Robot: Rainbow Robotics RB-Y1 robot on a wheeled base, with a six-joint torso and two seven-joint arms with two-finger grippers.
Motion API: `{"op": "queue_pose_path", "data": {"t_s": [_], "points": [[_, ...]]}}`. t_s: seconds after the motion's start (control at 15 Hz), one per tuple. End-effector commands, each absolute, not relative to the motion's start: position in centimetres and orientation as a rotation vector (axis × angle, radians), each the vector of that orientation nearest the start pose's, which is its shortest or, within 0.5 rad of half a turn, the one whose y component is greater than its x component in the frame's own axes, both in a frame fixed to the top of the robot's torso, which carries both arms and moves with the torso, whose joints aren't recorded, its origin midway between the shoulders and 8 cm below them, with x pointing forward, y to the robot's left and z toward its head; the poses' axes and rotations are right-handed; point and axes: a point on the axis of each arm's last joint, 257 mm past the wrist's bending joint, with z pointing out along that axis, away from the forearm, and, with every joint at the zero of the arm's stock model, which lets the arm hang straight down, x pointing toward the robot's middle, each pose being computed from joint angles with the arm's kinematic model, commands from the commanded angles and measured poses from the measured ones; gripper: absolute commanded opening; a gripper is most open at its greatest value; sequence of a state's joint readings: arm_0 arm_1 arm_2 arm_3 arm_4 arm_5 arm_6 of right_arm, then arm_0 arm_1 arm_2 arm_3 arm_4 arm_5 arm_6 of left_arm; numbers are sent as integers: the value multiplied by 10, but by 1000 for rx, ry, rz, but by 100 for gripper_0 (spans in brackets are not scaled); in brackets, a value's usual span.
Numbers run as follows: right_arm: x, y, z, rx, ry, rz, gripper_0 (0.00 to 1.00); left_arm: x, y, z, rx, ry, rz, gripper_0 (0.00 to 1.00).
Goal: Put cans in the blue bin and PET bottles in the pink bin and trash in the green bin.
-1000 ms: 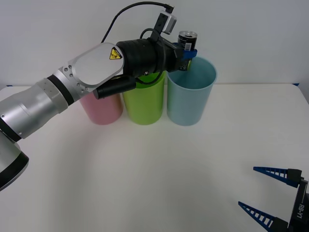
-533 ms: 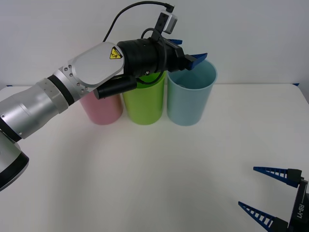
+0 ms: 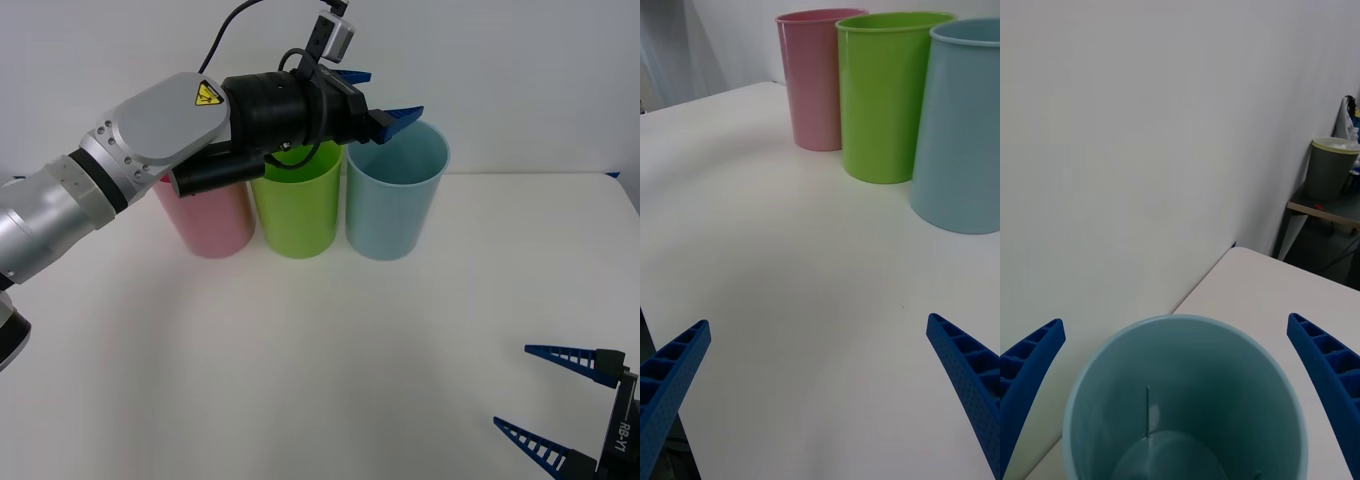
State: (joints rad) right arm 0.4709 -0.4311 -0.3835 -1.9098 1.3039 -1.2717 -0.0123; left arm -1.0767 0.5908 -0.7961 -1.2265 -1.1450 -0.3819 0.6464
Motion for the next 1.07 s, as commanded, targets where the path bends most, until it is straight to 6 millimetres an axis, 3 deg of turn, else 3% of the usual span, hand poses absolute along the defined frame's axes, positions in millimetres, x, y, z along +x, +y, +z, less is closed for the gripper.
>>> {"op": "queue_pose_path", "data": {"t_s": [0.07,0.47,1.07], "points": [[290,-246,-236,-927,1640,548,100,576,-37,-6,918,1453,-727,100],[290,-246,-236,-927,1640,548,100,507,48,-11,940,1472,-745,100],[290,-246,-236,-927,1640,548,100,431,160,-33,995,1450,-649,100]]}}
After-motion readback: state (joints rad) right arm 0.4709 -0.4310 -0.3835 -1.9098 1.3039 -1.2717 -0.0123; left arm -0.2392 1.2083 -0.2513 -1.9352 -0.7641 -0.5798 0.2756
